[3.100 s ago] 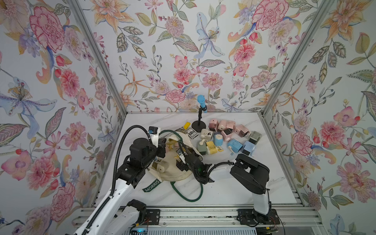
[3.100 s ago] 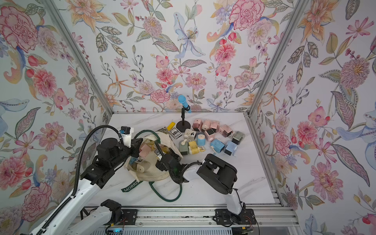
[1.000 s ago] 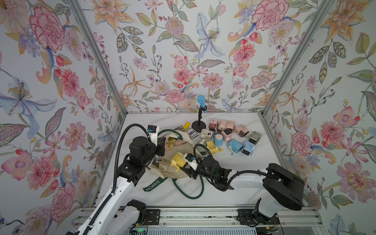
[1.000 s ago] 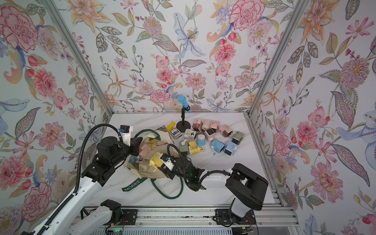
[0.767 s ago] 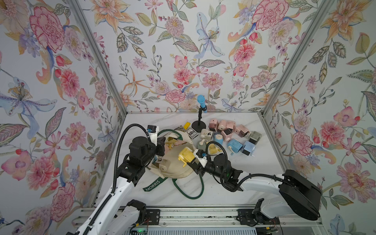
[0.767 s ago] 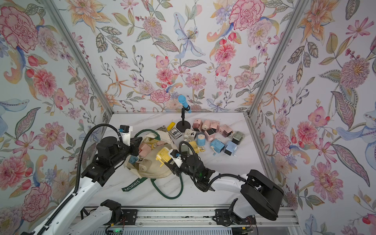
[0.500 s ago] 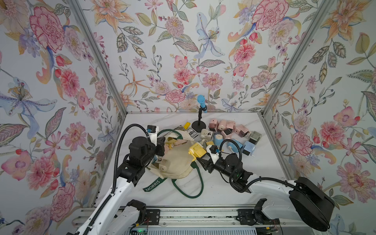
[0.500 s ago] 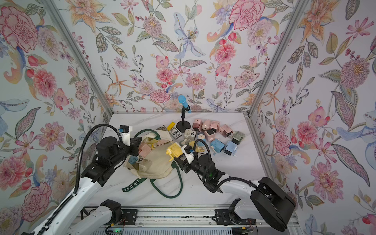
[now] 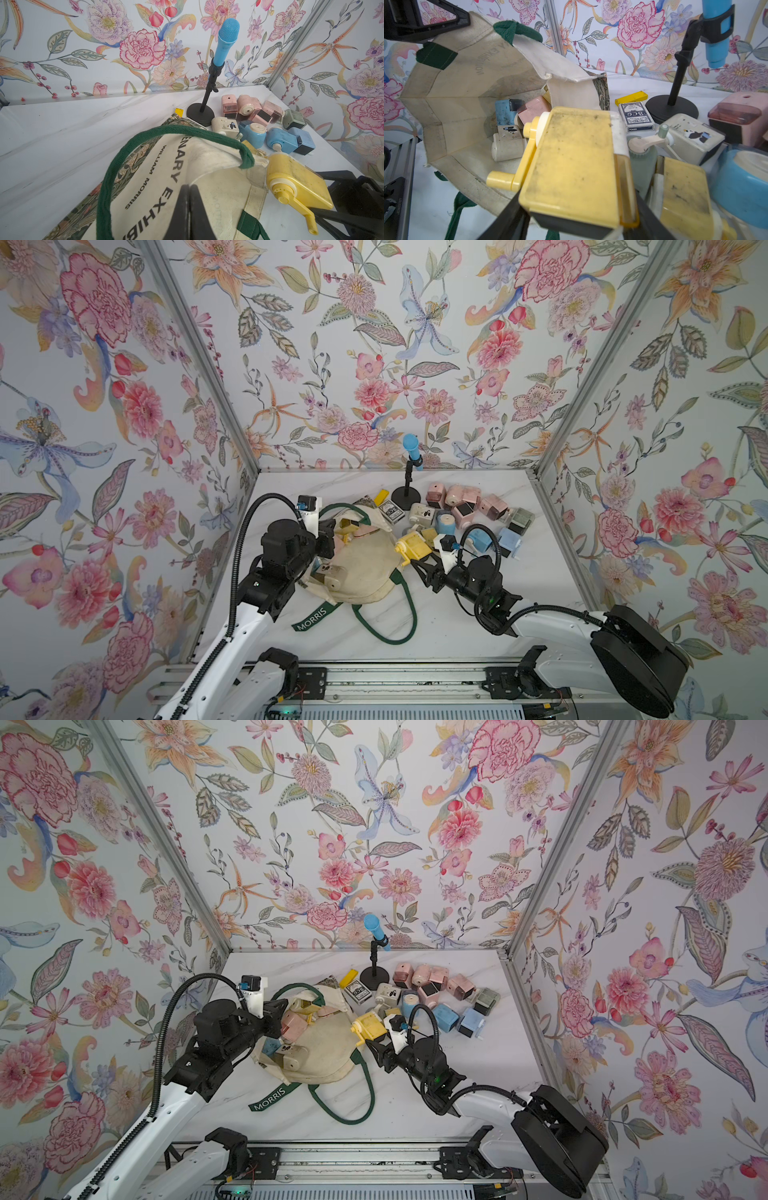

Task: Take out the pencil sharpeners from the tote bags
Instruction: Place the pencil sharpener at the center of the board.

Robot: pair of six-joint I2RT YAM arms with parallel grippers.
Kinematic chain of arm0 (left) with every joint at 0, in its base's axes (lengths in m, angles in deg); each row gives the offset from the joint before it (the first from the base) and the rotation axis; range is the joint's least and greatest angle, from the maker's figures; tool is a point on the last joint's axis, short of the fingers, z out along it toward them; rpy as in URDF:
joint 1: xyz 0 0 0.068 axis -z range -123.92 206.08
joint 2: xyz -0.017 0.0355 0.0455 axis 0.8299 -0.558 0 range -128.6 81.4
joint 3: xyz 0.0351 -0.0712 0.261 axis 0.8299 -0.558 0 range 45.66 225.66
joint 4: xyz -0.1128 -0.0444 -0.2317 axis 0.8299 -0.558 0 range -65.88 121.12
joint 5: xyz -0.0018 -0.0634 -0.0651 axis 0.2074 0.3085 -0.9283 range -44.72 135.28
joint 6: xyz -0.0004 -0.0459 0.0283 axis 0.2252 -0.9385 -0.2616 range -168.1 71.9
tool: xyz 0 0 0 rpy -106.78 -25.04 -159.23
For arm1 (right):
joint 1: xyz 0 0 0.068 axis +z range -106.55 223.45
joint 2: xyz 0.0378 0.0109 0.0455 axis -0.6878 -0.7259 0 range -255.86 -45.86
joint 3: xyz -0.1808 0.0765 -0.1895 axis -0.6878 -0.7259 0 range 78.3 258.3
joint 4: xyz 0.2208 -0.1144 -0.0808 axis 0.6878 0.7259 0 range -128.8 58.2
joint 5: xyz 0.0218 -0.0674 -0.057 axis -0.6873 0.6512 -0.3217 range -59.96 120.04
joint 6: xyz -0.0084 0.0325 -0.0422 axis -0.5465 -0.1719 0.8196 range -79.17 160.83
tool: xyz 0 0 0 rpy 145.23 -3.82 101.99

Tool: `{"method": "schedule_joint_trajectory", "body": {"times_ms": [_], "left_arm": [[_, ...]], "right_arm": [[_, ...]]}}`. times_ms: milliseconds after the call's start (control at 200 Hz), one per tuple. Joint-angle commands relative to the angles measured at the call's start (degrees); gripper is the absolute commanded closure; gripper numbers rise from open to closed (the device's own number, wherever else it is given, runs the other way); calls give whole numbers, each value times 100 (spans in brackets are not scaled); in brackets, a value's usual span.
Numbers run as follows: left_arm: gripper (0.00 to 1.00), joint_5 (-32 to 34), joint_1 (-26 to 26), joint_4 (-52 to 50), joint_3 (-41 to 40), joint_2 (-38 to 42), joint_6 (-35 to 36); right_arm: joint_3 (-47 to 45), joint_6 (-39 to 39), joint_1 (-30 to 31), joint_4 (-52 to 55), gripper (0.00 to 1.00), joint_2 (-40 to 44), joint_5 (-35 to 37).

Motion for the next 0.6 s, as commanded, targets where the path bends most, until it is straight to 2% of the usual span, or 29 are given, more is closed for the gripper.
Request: {"method": "schedule_joint_trajectory", "body": {"times_ms": [0, 190, 370, 595], "left_arm": [[100, 229, -64, -57, 43, 138, -47], [100, 240, -68, -56, 45, 133, -46], [100, 227, -103, -57, 53, 155, -55], [100, 170, -132, -39, 53, 156, -67]], "right_arm": [[-142, -86, -19, -247, 47, -84, 299], [-154, -209, -233, -135, 48, -560, 725], [-187, -202, -430, -267, 48, -1017, 800], [-199, 198, -423, -363, 47, -1386, 104]]}}
